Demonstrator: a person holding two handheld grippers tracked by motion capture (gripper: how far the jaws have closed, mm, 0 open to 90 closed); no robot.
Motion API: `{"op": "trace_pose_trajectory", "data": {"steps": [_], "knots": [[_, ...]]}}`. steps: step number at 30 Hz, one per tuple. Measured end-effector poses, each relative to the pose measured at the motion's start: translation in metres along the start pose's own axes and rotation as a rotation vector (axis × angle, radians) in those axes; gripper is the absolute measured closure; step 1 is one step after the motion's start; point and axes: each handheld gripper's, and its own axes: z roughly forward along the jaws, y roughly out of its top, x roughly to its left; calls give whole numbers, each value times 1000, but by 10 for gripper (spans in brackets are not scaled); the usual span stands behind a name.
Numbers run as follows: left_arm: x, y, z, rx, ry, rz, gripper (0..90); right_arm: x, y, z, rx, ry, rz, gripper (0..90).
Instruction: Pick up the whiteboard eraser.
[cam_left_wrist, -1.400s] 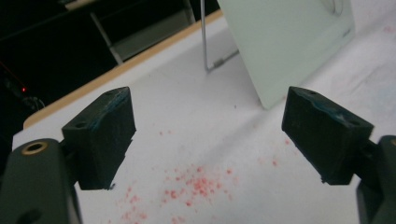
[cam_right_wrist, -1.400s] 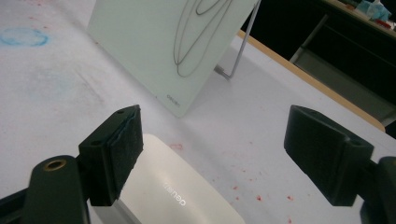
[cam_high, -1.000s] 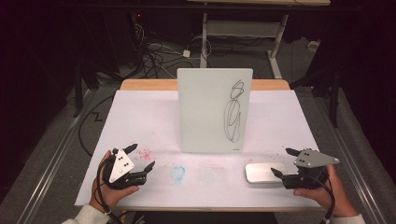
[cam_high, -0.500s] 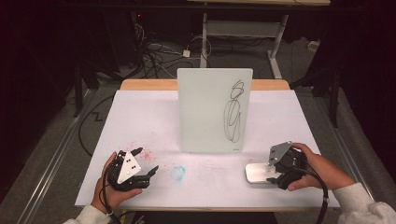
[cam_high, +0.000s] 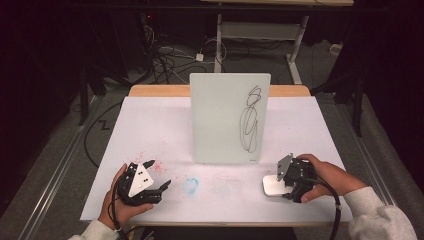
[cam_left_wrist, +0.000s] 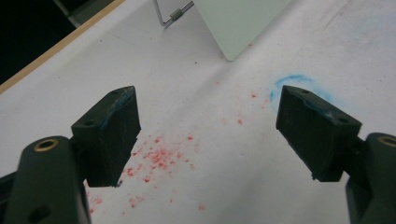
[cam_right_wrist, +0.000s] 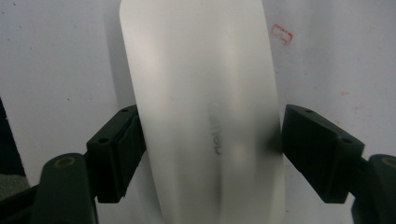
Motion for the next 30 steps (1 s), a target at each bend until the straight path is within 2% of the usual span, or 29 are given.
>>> {"op": "trace_pose_trajectory", "data": {"steps": [1, 4, 8, 9, 10, 12, 13, 14, 16, 17, 18, 19, 20, 21, 22, 24, 25, 26, 29, 30], "knots": [[0, 0, 0, 1, -2, 3, 206, 0, 0, 1, -2, 16, -2, 261], [0, 0, 0, -10, -18, 7, 206, 0, 0, 1, -5, 15, -13, 267], [0, 0, 0, -9, -15, 7, 206, 1, -1, -1, -12, 10, -31, 293], [0, 0, -1, -9, -13, 7, 206, 1, -2, -2, -24, 9, -33, 309], [1, 0, -1, -9, -12, 6, 206, 1, -4, -7, -65, -16, -14, 311], [1, 0, -1, -14, -10, -1, 206, 1, -5, -9, -87, -44, -7, 312], [2, 0, 0, -14, -8, 0, 206, 1, -5, -9, -87, -44, -7, 312], [2, 0, 0, -9, -11, 0, 206, 1, -6, -11, -116, -48, 18, 312], [3, -1, 0, -4, -10, 1, 206, 2, -7, -11, -137, -61, 19, 311], [3, -1, 0, -5, -9, 0, 206, 2, -7, -11, -150, -78, 27, 312], [3, -1, -1, -6, -7, -1, 206, 3, -8, -12, -163, -92, 58, 312], [4, -1, -1, -8, -6, -3, 206, 4, -8, -15, -215, -142, 88, 312], [4, -1, -1, -10, -5, -5, 206, 4, -8, -15, -215, -142, 88, 312], [5, -1, -2, -10, -2, -6, 206, 5, -9, -21, -273, -179, 125, 312], [5, -1, -2, -9, 0, -8, 206, 5, -9, -21, -273, -179, 125, 312], [5, -1, -1, -9, 1, -10, 206, 8, -8, -28, -333, -220, 159, 312], [6, -1, -1, -9, 2, -10, 206, 11, -8, -35, -393, -265, 194, 312], [6, -1, -2, -10, 3, -11, 206, 11, -8, -38, -426, -289, 213, 312], [7, -1, -2, -16, 7, -13, 206, 16, -5, -44, -502, -374, 281, 312], [7, -2, -2, -19, 6, -17, 206, 16, -5, -44, -502, -374, 281, 312]]}}
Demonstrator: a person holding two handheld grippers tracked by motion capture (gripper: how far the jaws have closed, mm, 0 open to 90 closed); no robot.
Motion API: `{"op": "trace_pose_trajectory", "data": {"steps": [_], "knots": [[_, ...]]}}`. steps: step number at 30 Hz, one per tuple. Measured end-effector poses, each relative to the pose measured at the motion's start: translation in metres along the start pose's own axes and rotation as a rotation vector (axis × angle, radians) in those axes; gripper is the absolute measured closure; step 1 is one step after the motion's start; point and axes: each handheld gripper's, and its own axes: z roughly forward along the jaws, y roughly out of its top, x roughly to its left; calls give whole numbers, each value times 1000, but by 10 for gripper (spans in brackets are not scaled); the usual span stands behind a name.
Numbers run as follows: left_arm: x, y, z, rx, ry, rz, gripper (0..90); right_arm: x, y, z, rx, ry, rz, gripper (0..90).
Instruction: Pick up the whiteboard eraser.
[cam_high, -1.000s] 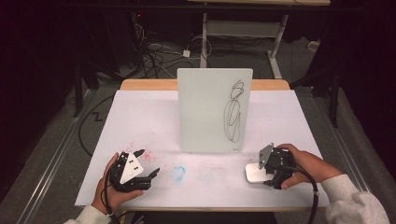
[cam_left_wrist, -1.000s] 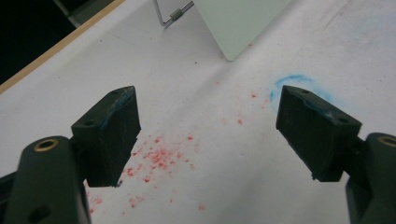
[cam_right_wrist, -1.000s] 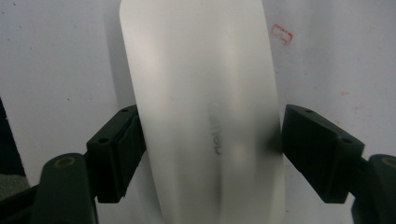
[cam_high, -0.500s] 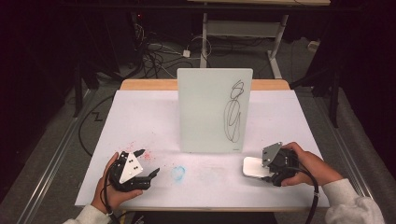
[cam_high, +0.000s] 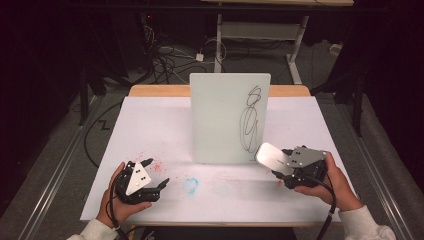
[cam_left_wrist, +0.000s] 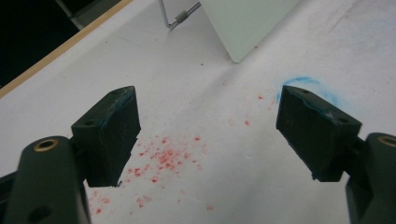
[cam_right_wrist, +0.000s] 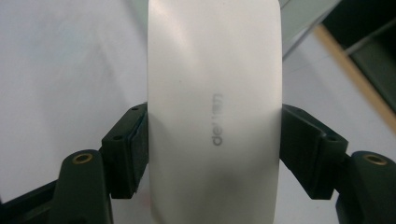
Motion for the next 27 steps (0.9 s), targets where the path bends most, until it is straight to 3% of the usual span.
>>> {"op": "trace_pose_trajectory", "data": {"steps": [2, 3, 4, 10, 13, 18, 27], "knots": [[1, 0, 0, 1, 4, -4, 206, 2, 2, -2, -63, -42, 36, 312], [2, -1, 1, -1, 4, -5, 206, 3, 5, -3, -105, -86, 73, 312], [2, -1, 1, -4, 4, -8, 206, 3, 5, -3, -105, -86, 73, 312], [5, -1, 3, -15, 5, -4, 199, 8, 10, -5, -164, -218, 121, 312], [7, -3, 4, -23, 10, -11, 190, 9, 10, -6, -201, -214, 155, 312], [9, -6, 2, -25, 10, -22, 193, 13, 13, -3, -200, -248, 131, 312], [9, -7, 2, -13, 12, -20, 197, 19, 17, 0, -240, -281, 141, 312]]}}
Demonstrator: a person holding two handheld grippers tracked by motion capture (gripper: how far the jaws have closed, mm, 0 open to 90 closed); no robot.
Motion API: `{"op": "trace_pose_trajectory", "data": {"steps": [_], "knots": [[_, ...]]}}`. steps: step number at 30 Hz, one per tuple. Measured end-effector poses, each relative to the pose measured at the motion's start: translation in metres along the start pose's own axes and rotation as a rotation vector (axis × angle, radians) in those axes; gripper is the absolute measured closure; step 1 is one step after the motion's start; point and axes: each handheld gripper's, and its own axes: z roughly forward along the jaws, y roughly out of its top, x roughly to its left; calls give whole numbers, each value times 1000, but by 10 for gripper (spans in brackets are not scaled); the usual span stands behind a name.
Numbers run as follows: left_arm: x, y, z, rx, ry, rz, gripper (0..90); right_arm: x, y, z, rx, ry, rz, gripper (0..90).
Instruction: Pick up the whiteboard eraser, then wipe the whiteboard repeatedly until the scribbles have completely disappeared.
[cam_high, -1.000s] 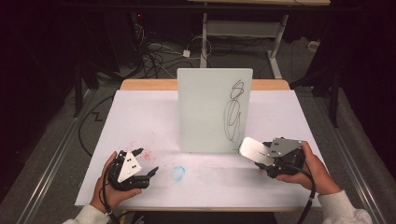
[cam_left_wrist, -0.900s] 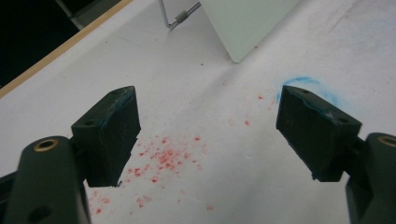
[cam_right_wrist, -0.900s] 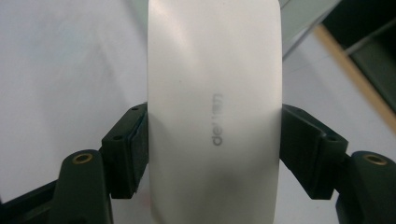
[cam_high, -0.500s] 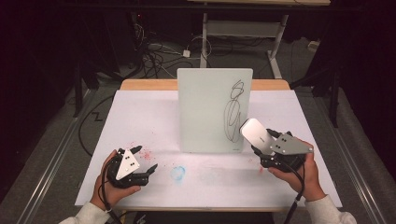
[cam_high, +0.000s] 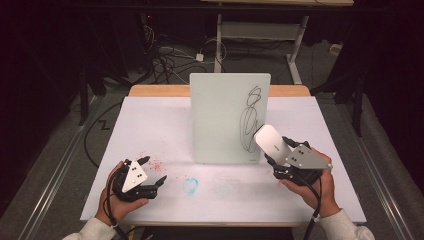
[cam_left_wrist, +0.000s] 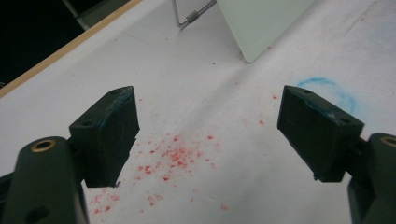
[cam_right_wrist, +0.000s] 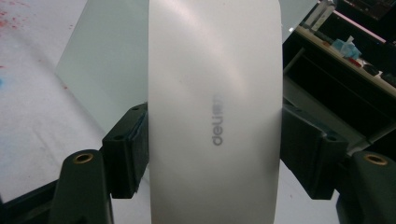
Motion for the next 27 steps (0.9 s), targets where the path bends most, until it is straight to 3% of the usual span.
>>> {"op": "trace_pose_trajectory", "data": {"steps": [3, 15, 27], "knots": [[0, 0, 0, 1, 0, 0, 197, 0, 1, 2, -4, -25, -2, 312], [-1, -1, 1, 14, 8, 3, 198, -3, 13, 14, -22, -41, 11, 312], [-4, 0, 2, 23, 4, 7, 197, -12, 30, 24, -30, -109, 16, 312]]}}
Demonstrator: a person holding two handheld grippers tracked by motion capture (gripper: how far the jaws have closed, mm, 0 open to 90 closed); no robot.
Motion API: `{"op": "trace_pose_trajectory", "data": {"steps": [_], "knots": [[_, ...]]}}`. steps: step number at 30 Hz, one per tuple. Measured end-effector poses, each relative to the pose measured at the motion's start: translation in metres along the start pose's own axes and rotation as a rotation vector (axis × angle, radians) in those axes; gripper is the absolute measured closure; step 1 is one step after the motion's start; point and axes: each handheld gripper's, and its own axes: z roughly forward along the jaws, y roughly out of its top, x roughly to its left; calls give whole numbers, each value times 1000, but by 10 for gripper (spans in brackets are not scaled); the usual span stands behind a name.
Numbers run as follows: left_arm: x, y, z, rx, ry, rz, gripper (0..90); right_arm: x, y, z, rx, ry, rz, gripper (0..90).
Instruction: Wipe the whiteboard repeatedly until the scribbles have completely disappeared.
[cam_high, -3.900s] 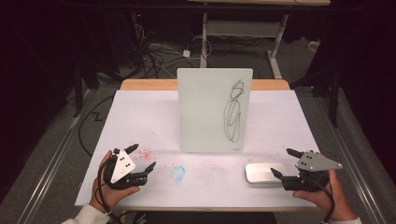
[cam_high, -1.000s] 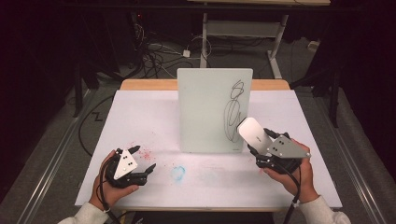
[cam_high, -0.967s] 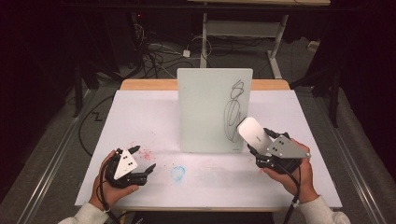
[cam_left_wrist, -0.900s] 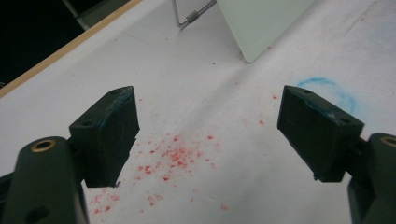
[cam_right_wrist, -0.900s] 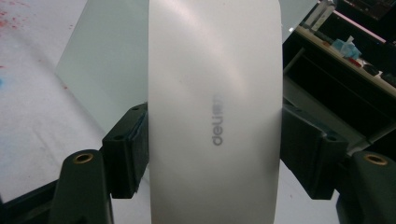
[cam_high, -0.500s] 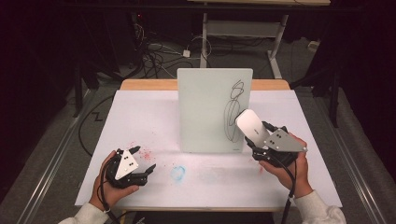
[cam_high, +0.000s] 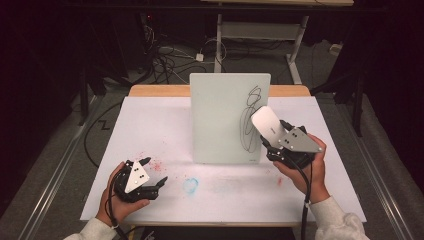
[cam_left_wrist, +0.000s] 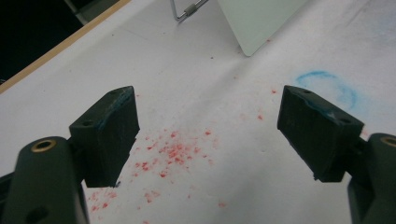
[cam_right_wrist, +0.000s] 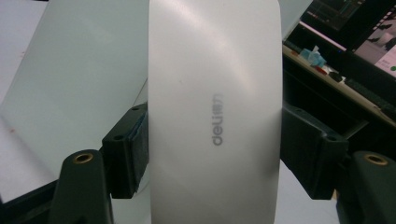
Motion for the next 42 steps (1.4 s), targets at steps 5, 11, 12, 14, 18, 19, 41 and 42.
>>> {"op": "trace_pose_trajectory", "data": {"steps": [5, 11, 12, 14, 18, 19, 41, 42], "knots": [[-1, -1, -1, -3, -11, 4, 196, 3, 21, 9, -42, -63, -57, 312], [-1, -1, 0, 8, -9, 10, 196, 4, 37, 16, -66, -124, -87, 312], [-1, -1, 0, 11, -9, 12, 196, 4, 39, 18, -72, -134, -87, 312], [0, -1, 0, 11, -10, 11, 197, 3, 43, 21, -72, -148, -90, 312], [0, -1, 0, 11, -5, 14, 197, 1, 48, 31, -61, -183, -104, 312], [-1, -1, 0, 12, -3, 16, 197, 1, 48, 33, -57, -191, -105, 312], [-1, -1, 1, 11, -11, 19, 198, 23, 29, 51, -1, -188, -159, 312], [-1, -1, 1, 12, -10, 20, 198, 28, 26, 51, 6, -177, -167, 312]]}}
